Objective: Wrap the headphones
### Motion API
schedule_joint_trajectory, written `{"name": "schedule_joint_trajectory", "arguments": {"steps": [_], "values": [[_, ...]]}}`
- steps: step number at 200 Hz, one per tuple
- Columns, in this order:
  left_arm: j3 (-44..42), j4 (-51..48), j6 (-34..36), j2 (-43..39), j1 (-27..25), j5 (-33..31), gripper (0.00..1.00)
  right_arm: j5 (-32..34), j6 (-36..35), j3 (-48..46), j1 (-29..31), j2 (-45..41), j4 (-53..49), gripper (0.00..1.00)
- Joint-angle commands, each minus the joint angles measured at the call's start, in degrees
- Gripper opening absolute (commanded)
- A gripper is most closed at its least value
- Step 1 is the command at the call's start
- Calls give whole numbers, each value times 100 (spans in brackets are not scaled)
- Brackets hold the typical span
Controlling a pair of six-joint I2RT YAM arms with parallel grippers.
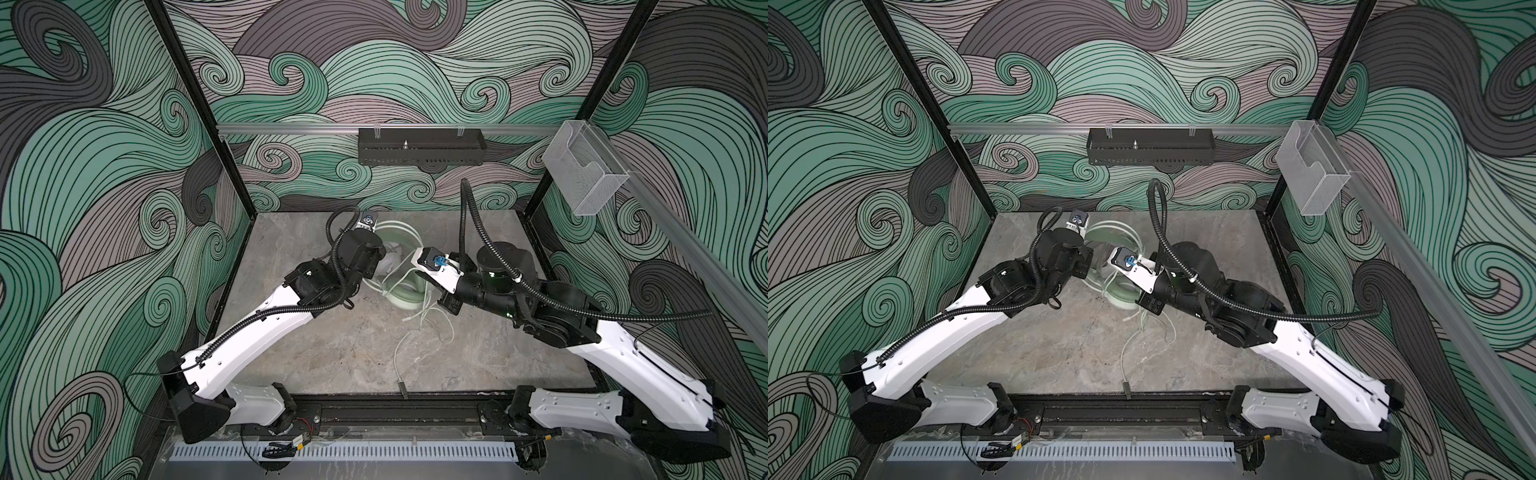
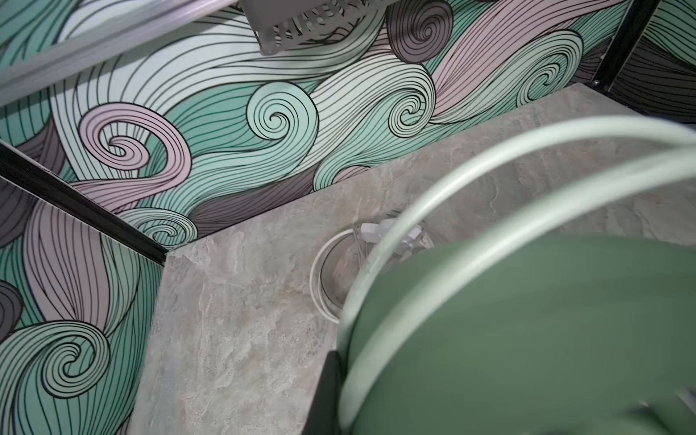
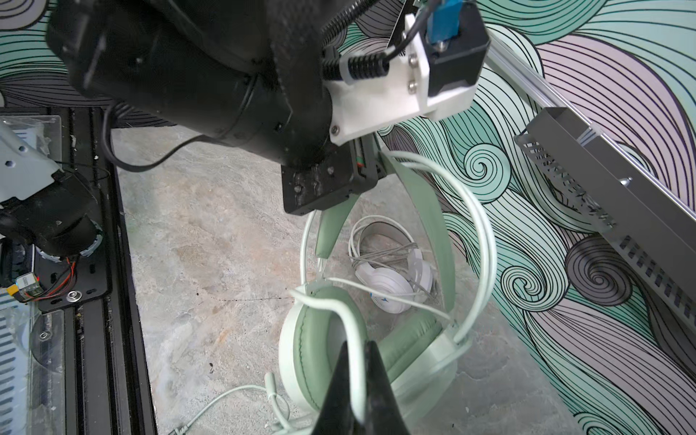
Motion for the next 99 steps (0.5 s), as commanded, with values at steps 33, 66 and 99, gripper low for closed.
{"name": "schedule_joint_trajectory", "arguments": {"steps": [33,66,99], "values": [[29,-128,-590,-70,-233,123,0,-535,135,344,395,156,469,0],[21,-230,-493,-137,-232,-78,0,-115,128,344,417,91,493,0],[51,-432,-530,-210,-236,-471,0,136,-10,296,416,-133,468,0]]}}
